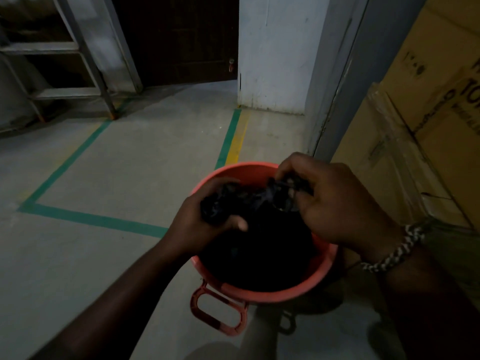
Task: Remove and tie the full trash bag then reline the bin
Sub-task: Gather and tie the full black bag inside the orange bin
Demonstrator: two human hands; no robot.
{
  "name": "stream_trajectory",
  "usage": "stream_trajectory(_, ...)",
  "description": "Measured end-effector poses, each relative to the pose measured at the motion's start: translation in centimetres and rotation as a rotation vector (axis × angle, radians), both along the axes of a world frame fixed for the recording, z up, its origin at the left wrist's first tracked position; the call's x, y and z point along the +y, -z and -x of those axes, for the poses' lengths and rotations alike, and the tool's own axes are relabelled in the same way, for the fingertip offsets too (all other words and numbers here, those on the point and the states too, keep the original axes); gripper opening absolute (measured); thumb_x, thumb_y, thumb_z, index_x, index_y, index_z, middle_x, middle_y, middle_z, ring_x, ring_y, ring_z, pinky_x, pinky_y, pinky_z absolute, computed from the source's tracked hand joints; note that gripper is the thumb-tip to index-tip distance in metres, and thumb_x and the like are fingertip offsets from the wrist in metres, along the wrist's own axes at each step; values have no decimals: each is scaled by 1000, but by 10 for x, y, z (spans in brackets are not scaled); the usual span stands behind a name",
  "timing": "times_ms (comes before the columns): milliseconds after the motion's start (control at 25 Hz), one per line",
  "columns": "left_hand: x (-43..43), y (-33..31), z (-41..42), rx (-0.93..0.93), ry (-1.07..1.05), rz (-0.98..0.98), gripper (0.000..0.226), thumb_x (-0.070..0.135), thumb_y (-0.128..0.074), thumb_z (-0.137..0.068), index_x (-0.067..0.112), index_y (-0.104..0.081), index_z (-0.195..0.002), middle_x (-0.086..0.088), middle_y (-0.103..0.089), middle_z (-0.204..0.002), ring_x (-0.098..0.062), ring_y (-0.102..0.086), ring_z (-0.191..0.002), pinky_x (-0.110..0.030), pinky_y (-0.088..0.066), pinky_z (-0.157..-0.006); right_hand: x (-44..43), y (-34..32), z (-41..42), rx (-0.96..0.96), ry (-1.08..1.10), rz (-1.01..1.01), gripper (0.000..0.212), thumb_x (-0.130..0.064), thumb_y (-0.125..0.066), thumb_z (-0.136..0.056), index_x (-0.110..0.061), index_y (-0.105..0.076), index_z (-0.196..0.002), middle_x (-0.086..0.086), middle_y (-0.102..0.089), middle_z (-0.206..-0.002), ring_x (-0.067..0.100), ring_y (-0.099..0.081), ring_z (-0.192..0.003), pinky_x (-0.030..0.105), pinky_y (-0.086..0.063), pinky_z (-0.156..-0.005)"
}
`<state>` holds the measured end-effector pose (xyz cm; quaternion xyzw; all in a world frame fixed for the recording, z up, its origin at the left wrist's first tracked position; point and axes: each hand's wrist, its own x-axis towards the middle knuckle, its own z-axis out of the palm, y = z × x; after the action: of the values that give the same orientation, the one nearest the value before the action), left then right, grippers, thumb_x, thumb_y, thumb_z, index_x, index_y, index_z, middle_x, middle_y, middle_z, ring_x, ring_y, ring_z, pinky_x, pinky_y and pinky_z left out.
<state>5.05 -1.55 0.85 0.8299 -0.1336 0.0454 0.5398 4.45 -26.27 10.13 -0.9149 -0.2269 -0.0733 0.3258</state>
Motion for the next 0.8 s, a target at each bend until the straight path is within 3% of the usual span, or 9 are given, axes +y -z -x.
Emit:
stream_trajectory(80, 1, 5, -2, -95, 116, -187, 63, 34, -93, -62, 27, -70, -119, 11, -71, -118, -9, -65, -116, -29, -51, -99, -1, 0, -2, -101, 47, -119, 38, 7, -54, -78, -23, -73, -91, -6, -72, -83, 9, -67, -75, 28, -52, -66)
stream_trajectory(160, 2, 7, -6, -216, 56, -270, 36, 22, -84, -66, 28, -73, -100, 8, -71, -103, -15, -68, -104, -30, -53, -89, -6, 3, -8, -148, 201, -175, 31, -2, -50, -73, -23, -73, -76, -7, -68, -73, 6, -63, -68, 25, -45, -60)
stream_trajectory(280, 2, 0, -3, -108, -116, -74, 35, 14, -65, -71, 43, -67, -91, 20, -72, -92, 3, -67, -94, -16, -49, -82, -14, 1, -11, -86, 348, -57, 27, -25, -50, -68, -30, -71, -84, -9, -65, -85, 11, -61, -77, 27, -47, -66)
stream_trajectory(400, -10, -6, 6, -3, -58, 42, 28, 18, -60, -76, 38, -64, -94, 34, -71, -92, 18, -63, -91, -6, -45, -82, -1, 6, -2, 224, -13, 33, 57, -17, -76, -78, -43, -62, -126, -20, -64, -103, -3, -64, -87, 15, -47, -76)
stream_trajectory(440, -16, -8, 10, 21, -23, 69, 25, 18, -62, -76, 35, -62, -95, 35, -70, -92, 20, -62, -90, -4, -44, -82, 8, 10, 2, 277, -116, 46, 60, -13, -78, -79, -41, -62, -129, -23, -67, -103, -6, -65, -88, 13, -48, -77)
stream_trajectory(520, -25, -10, 16, 70, 72, 122, 35, 25, -75, -72, 28, -60, -103, 26, -72, -99, 16, -63, -95, -8, -47, -86, 22, 23, 4, 121, -120, 45, 39, -5, -67, -78, -30, -73, -108, -13, -74, -93, -1, -67, -85, 22, -49, -74)
stream_trajectory(560, -27, -10, 18, 107, 125, 110, 55, 28, -85, -65, 25, -58, -113, 19, -72, -107, 10, -64, -102, -13, -49, -90, 27, 23, 5, 16, -68, 4, 32, -3, -61, -76, -25, -75, -96, -9, -74, -86, 3, -66, -79, 24, -47, -71)
stream_trajectory(640, -33, -7, 22, 149, 224, 15, 78, 18, -95, -58, 26, -54, -124, 22, -67, -116, 9, -61, -111, -12, -47, -92, 33, 20, 9, -104, -53, -92, 33, 0, -56, -75, -21, -76, -90, -7, -74, -83, 6, -66, -79, 23, -48, -72)
stream_trajectory(800, -40, -3, 22, 17, 62, 26, 34, 6, -64, -74, 36, -62, -90, 34, -69, -81, 24, -60, -85, 1, -43, -72, 41, 18, 16, -42, -165, -278, 38, 7, -63, -80, -19, -77, -105, -7, -77, -102, 5, -71, -97, 26, -57, -88)
